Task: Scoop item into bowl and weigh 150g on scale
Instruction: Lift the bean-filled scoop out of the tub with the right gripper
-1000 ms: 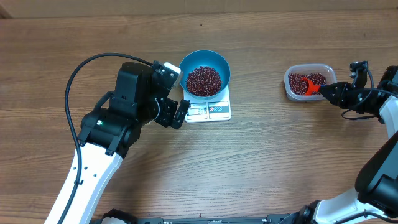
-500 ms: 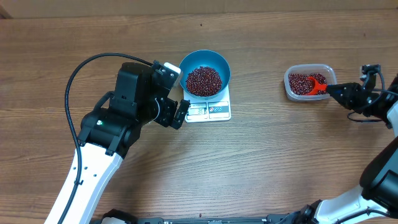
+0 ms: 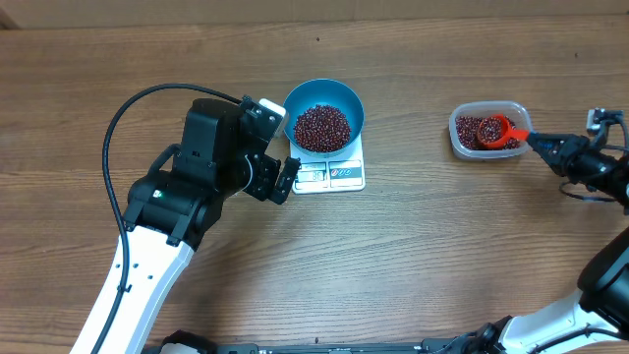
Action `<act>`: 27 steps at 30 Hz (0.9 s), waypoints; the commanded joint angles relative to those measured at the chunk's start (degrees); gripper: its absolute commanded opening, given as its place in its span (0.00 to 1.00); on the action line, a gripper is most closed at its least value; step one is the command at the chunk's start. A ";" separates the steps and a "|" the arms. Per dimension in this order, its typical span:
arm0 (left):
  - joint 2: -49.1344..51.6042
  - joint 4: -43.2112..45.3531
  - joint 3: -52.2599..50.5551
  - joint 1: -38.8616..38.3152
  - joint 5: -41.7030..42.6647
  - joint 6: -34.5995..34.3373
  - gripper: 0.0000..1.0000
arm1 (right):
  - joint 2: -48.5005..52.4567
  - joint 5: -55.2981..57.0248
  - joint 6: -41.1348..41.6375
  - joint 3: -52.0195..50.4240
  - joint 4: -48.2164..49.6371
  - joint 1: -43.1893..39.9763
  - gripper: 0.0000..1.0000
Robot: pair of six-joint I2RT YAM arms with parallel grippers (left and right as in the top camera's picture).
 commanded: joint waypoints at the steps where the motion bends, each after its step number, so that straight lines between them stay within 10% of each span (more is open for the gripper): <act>1: -0.92 0.00 0.09 -0.15 0.85 -0.37 1.00 | 0.13 -5.33 0.22 -0.20 0.17 -1.05 0.04; 27: -0.87 0.00 0.09 -0.13 0.83 -0.37 1.00 | 0.13 -24.52 0.24 -0.20 -2.54 -0.85 0.04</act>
